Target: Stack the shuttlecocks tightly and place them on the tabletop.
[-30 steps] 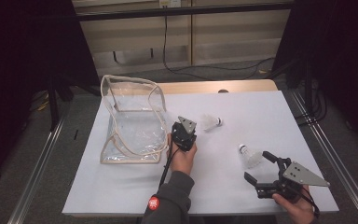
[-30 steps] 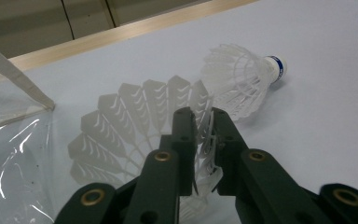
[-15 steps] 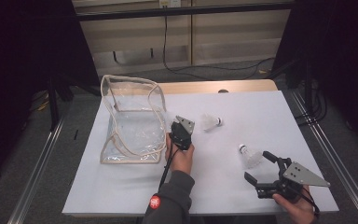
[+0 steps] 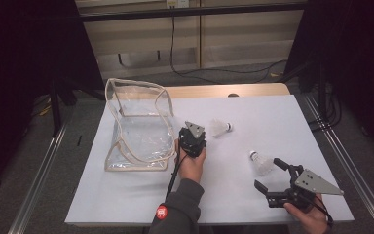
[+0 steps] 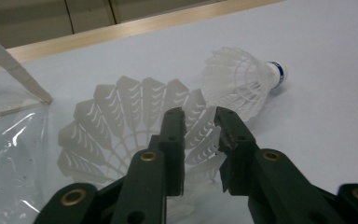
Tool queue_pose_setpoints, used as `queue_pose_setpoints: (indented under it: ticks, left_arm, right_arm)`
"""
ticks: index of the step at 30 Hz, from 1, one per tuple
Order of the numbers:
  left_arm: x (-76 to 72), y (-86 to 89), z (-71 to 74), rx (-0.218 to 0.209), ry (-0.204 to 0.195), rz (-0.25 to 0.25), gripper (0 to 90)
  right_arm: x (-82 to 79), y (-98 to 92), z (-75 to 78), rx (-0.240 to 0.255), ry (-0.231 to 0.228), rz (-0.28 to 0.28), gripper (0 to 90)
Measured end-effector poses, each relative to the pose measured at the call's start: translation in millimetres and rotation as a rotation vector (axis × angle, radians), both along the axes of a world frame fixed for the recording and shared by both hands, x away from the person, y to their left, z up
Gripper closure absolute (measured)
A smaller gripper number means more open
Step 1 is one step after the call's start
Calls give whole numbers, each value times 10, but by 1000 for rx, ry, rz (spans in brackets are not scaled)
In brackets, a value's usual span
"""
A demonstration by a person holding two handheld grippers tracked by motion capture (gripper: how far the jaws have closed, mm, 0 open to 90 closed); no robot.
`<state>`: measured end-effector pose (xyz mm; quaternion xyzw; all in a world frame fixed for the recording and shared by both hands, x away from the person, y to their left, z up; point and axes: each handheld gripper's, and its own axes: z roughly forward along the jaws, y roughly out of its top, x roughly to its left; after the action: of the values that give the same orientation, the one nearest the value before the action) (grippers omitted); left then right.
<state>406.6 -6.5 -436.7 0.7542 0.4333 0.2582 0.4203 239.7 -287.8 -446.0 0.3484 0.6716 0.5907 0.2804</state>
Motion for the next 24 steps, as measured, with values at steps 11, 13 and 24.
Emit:
queue_pose_setpoints:
  ticks: [11, 13, 24]
  left_arm:
    - [-6, -57, -10, -42, 13, -18, 663]
    - [-5, -60, -10, -43, 14, -20, 664]
    - [-35, -119, -2, -63, 19, -26, 640]
  right_arm:
    - [-1, 3, 2, -1, -1, 0, 17]
    - [-3, 4, 4, -1, -1, 1, 17]
    - [-4, 5, 5, -3, -1, 1, 17]
